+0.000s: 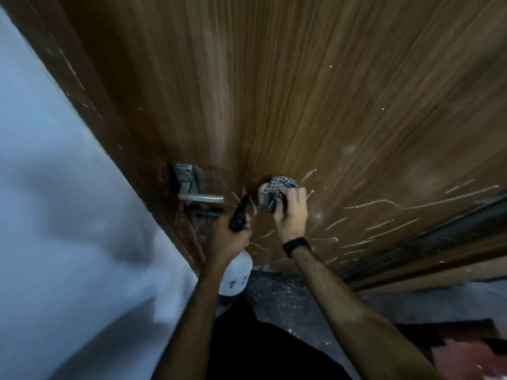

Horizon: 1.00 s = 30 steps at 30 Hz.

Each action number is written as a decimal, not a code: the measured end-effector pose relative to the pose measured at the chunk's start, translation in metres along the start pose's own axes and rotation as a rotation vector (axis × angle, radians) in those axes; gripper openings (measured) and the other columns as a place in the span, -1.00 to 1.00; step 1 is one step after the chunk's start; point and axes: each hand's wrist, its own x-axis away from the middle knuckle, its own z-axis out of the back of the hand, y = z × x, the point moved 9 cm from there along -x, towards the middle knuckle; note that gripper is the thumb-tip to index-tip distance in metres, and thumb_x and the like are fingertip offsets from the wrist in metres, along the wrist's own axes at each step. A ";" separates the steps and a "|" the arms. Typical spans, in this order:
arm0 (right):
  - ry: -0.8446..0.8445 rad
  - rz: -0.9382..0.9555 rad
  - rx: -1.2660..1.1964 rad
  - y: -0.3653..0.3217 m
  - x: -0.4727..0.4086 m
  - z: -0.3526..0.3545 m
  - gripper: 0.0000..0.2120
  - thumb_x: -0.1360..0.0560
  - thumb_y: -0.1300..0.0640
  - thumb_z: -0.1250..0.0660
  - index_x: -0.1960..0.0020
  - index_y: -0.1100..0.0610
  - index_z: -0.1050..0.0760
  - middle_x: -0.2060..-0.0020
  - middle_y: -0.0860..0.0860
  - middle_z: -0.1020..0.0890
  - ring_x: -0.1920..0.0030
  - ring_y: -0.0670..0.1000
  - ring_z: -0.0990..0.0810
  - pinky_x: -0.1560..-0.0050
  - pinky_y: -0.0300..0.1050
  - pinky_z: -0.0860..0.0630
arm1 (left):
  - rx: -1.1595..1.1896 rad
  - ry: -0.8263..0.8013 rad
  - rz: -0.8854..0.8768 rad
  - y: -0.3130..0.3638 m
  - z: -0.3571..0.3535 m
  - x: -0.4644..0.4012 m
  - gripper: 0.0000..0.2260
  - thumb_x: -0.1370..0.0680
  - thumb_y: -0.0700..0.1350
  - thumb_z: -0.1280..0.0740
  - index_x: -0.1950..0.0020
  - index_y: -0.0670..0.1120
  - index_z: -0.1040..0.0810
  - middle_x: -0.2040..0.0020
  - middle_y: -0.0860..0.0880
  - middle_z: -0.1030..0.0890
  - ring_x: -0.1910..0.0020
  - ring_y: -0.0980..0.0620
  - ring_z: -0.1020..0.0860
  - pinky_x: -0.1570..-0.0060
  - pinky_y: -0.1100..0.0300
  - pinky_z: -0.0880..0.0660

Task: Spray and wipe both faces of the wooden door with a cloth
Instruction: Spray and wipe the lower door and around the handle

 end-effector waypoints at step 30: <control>0.201 -0.081 -0.153 0.048 -0.018 0.060 -0.65 -0.42 0.47 -0.36 -0.07 0.14 -0.39 0.10 0.12 -0.43 0.03 -0.08 -0.37 -0.01 -0.30 -0.37 | -0.013 0.059 0.000 0.016 -0.072 -0.001 -0.71 -0.51 -0.44 -0.33 0.21 -0.05 -0.60 0.33 -0.05 -0.60 0.40 -0.06 -0.51 0.32 0.10 -0.46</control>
